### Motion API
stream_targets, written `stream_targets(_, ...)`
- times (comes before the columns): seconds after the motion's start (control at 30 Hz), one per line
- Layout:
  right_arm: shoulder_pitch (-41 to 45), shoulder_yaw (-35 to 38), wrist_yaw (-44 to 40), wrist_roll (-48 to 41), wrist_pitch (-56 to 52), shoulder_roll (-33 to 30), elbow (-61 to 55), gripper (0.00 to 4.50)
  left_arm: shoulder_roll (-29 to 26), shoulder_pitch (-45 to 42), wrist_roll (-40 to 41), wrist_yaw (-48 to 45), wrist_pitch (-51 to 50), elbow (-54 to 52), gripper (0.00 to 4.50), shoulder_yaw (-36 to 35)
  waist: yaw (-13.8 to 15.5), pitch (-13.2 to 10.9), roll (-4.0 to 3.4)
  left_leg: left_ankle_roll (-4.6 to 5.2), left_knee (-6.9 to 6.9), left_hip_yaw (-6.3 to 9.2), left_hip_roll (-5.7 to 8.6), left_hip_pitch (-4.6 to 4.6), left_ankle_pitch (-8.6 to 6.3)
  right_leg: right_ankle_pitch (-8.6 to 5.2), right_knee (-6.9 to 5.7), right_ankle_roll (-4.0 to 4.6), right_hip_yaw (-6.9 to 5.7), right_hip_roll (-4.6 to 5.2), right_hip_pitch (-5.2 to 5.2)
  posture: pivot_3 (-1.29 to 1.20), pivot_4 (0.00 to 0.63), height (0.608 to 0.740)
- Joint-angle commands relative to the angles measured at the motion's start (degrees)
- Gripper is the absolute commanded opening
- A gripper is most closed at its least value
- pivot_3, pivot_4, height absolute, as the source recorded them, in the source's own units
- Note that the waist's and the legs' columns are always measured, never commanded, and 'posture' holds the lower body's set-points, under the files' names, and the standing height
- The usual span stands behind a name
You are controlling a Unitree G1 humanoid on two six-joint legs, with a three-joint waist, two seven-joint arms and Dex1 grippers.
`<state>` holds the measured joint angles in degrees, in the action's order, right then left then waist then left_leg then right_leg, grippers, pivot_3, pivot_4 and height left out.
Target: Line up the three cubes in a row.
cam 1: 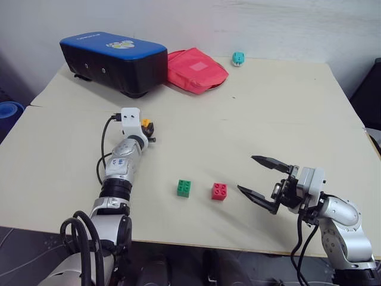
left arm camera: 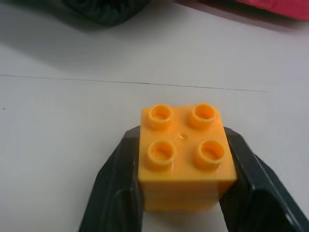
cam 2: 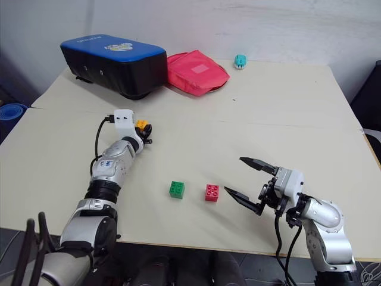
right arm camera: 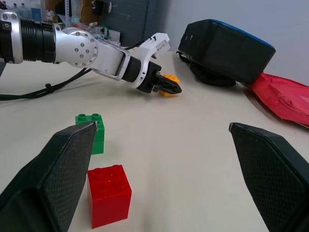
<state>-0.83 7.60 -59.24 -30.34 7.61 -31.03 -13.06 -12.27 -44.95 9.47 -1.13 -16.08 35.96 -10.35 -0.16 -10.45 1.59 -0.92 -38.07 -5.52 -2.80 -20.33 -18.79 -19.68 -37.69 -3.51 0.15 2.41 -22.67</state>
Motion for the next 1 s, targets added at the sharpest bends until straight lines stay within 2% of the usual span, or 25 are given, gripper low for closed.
stream_targets(0.03,-0.5,1.5,0.4,-0.4,1.4,0.3,-0.6,4.5,-2.1,2.0,2.8,-6.7,4.7,-5.5,1.54,-1.8,0.0,0.0,0.0,-0.01,0.0,0.0,0.0,0.0,0.01,0.0,0.0,0.0,0.0,-0.01,0.0,0.0,0.15,0.74)
stream_targets(0.07,-0.8,1.5,0.4,-0.5,1.4,0.3,-0.9,4.5,-4.2,3.4,4.9,-13.4,5.8,-8.1,1.54,-2.0,-0.1,0.0,0.0,-0.02,0.0,0.0,-0.01,0.0,0.01,0.0,-0.01,0.0,0.0,-0.01,0.0,0.0,0.15,0.74)
stream_targets(0.13,-1.3,1.7,0.7,-0.6,1.1,0.1,-1.4,4.5,-11.9,7.2,12.8,-33.8,-3.0,-13.3,1.54,-1.0,-0.6,0.0,0.0,-0.09,0.03,-0.05,-0.03,0.0,0.04,0.0,-0.03,0.01,0.03,-0.05,-0.05,0.0,0.15,0.74)
stream_targets(0.2,-2.2,2.0,0.5,-0.7,0.9,-0.2,-1.6,4.5,-19.6,9.7,13.3,-46.3,-6.3,-13.5,1.54,1.8,-1.3,0.0,-0.03,-0.2,0.08,-0.04,-0.09,0.0,0.09,-0.04,-0.08,0.08,0.0,-0.11,-0.08,0.0,0.15,0.74)
stream_targets(0.3,-4.1,3.1,0.4,-0.6,0.8,-1.0,-1.7,4.5,-27.2,12.9,14.0,-64.7,0.3,-14.3,1.54,4.4,-1.4,0.0,-0.08,-0.23,0.09,0.0,-0.07,0.04,0.12,-0.09,-0.11,0.17,-0.01,-0.1,-0.06,0.0,0.15,0.74)
stream_targets(0.4,-5.3,3.7,-0.7,-1.3,-0.1,-2.1,-1.6,4.5,-29.5,15.8,16.2,-80.6,6.3,-17.0,1.54,6.8,-1.0,0.0,-0.07,-0.13,0.05,0.07,0.0,0.04,0.1,-0.09,-0.07,0.17,-0.07,0.01,0.03,0.0,0.15,0.74)
stream_targets(0.5,-5.4,3.5,-2.2,-2.2,-0.9,-3.3,-1.7,4.5,-29.3,17.1,16.9,-86.2,6.2,-20.0,1.54,9.0,-0.6,0.0,-0.07,-0.04,0.03,0.07,0.02,0.02,0.05,-0.09,-0.05,0.17,-0.06,0.05,0.05,0.0,0.15,0.74)
stream_targets(0.6,-5.3,3.7,-3.4,-2.3,-1.6,-4.5,-1.4,4.5,-28.4,17.9,14.5,-89.2,11.0,-20.6,1.54,12.1,-0.6,0.0,-0.08,0.04,0.02,0.07,0.01,0.02,0.01,-0.09,-0.05,0.16,-0.01,0.04,0.05,0.0,0.15,0.74)
stream_targets(0.83,-6.3,4.8,-4.3,-3.1,-1.9,-5.3,-1.7,4.5,-26.4,16.8,9.5,-89.9,25.9,-10.7,1.54,15.6,-1.2,0.0,-0.08,0.24,0.03,0.08,-0.02,0.03,-0.11,-0.08,-0.07,0.15,-0.02,0.0,0.03,0.0,0.15,0.74)
stream_targets(1.0,-8.0,5.6,-4.6,-3.4,-2.1,-5.4,-2.6,4.5,-26.1,14.3,8.8,-90.0,29.9,-3.0,1.54,15.7,-1.3,0.0,-0.07,0.3,0.02,0.09,-0.02,0.02,-0.13,-0.08,-0.08,0.14,-0.03,0.01,0.02,0.0,0.15,0.74)
